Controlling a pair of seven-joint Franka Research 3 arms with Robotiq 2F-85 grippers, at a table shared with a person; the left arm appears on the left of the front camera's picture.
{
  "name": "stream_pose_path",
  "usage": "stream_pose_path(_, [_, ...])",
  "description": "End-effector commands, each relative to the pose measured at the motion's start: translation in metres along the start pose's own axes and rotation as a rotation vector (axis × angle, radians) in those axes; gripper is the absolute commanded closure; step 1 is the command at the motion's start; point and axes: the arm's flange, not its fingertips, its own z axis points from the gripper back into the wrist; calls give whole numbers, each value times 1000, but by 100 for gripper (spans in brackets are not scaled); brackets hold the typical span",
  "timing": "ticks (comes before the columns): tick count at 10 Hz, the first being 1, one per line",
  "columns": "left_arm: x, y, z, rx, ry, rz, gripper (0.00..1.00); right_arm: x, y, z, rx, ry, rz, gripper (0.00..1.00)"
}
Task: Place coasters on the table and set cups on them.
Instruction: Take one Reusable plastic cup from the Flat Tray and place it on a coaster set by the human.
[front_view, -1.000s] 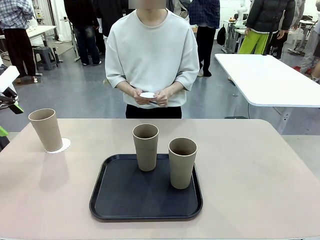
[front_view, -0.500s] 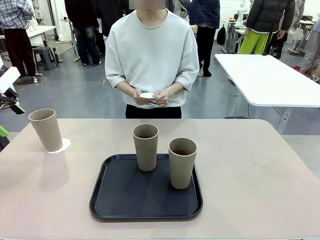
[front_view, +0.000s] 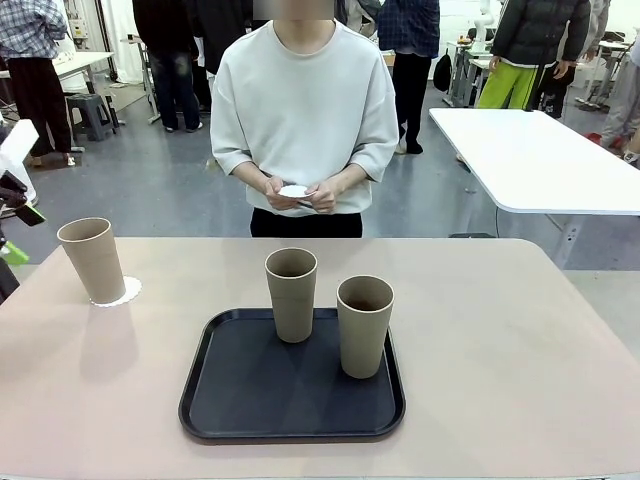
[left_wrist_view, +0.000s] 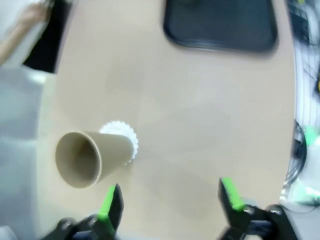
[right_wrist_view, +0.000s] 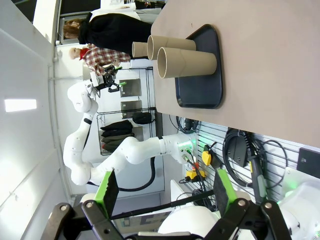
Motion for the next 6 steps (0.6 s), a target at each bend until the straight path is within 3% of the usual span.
stream_pose_path(1, [7,-29,8,22,-172,424,0,-1,0,0,11,-1,9,0])
stream_pose_path(2, [9,-23,15,-61,-205,619,0,-1,0,0,11,-1,9,0])
stream_pose_path(3, [3,-20,12,-150,-164,750,0,-1,0,0,11,-1,9,0])
stream_pose_path(4, [-7,-31,0,-222,-99,825,0,-1,0,0,11,-1,9,0])
stream_pose_path(6, [-14,-38,-12,-295,-10,860,0,-1,0,0,11,-1,9,0])
